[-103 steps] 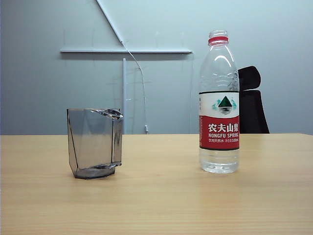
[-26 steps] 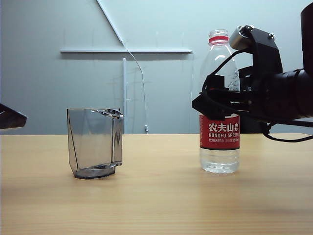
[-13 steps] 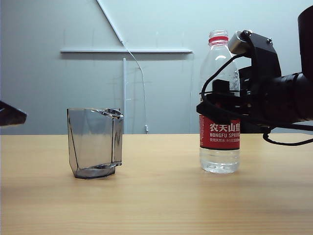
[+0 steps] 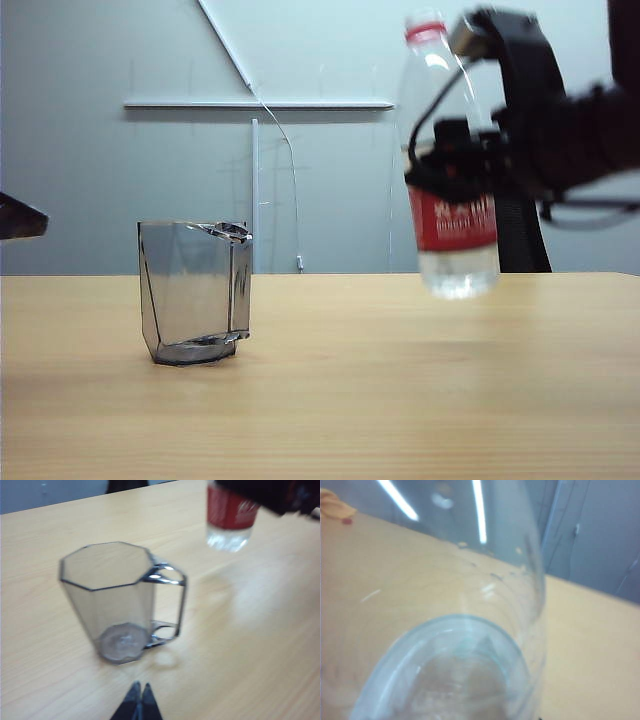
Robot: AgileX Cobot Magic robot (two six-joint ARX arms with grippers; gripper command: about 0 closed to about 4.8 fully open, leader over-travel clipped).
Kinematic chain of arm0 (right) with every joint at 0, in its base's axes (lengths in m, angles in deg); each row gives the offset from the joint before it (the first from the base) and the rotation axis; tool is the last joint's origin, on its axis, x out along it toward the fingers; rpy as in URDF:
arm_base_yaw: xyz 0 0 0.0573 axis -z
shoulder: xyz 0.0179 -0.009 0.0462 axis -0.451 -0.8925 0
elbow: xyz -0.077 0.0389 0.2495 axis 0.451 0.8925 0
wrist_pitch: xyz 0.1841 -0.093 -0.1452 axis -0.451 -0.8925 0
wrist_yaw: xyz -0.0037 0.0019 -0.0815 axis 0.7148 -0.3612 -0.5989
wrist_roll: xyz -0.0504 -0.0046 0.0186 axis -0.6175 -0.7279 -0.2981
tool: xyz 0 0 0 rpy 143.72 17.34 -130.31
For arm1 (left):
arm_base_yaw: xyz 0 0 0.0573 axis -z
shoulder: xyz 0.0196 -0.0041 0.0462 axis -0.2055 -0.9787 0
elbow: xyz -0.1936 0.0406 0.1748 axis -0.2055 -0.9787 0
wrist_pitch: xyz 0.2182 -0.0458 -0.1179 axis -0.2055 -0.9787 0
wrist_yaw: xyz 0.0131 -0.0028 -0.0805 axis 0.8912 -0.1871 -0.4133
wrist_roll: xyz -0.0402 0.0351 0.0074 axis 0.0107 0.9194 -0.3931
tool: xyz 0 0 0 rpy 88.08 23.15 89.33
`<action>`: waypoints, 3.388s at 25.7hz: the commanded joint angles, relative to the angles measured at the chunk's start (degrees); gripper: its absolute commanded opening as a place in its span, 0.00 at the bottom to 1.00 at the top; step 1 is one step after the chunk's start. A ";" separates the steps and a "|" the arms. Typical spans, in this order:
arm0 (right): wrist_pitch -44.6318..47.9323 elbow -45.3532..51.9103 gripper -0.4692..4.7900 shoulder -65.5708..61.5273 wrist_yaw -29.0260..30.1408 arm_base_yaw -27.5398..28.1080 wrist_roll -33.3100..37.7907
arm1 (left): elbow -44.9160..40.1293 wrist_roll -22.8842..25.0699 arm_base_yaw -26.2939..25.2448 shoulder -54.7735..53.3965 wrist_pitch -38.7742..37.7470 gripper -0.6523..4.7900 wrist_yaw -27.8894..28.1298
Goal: Pick up the mineral water bottle on the table and pour water into the mug until it's half full.
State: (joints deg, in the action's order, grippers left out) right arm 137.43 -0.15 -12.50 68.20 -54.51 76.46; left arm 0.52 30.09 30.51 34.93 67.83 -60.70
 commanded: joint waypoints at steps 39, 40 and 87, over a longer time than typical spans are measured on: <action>-34.86 -28.63 0.53 -7.45 -13.09 -12.13 -64.76 | 0.15 -0.17 -10.16 6.21 0.74 0.12 0.11; -34.84 -28.85 0.53 -7.45 -13.09 -12.04 -65.05 | 0.15 -0.17 -10.16 6.21 0.74 0.12 0.11; -34.01 -30.23 0.47 -10.10 -15.58 -10.47 -78.07 | 0.15 -0.17 -10.16 6.21 0.76 0.12 0.13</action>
State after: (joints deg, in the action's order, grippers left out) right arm 100.49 -29.81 -23.08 52.90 -64.85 -1.55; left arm 0.52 30.09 20.42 41.16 68.22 -60.50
